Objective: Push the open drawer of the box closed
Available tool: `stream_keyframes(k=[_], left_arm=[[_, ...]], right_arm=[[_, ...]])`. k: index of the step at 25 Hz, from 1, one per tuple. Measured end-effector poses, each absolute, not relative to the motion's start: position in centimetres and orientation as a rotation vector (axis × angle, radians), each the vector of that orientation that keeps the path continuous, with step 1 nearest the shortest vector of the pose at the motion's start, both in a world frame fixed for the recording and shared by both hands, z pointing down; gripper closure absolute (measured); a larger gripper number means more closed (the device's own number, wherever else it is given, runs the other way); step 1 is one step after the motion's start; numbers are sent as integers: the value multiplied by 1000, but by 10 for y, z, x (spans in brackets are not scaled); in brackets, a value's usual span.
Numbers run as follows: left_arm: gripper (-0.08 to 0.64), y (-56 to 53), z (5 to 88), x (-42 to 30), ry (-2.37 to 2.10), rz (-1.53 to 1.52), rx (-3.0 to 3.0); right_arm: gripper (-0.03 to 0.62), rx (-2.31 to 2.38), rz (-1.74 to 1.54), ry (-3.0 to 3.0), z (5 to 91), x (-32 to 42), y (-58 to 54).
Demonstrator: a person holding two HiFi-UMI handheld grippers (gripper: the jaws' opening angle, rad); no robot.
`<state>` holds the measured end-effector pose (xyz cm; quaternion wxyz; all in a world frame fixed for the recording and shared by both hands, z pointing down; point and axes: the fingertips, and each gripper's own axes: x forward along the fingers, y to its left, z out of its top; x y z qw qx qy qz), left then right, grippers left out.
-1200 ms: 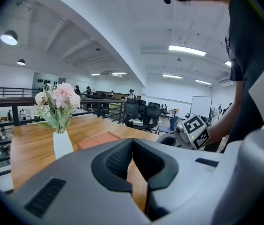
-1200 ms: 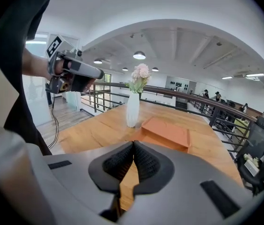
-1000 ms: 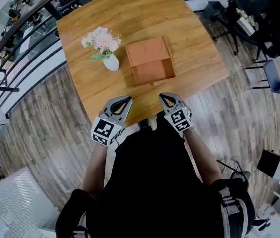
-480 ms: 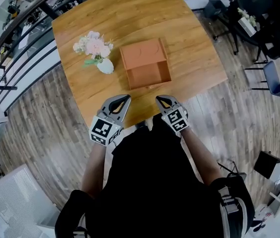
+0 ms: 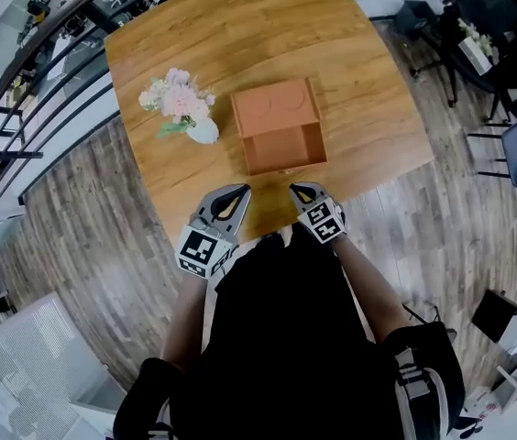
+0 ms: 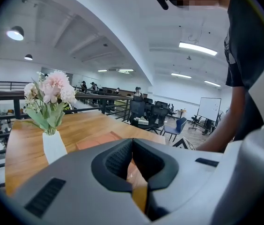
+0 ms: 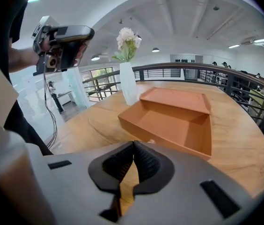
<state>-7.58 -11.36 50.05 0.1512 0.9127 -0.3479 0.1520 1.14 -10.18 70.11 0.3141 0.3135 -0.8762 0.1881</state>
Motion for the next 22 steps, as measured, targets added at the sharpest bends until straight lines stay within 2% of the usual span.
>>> stream_keyframes(k=[5, 22], left_arm=[[537, -118, 508, -70, -980, 460, 2616], [537, -107, 515, -68, -950, 465, 2585]], right_arm=[[574, 856, 532, -2287, 722, 16, -119], [509, 904, 729, -2198, 762, 21, -142]])
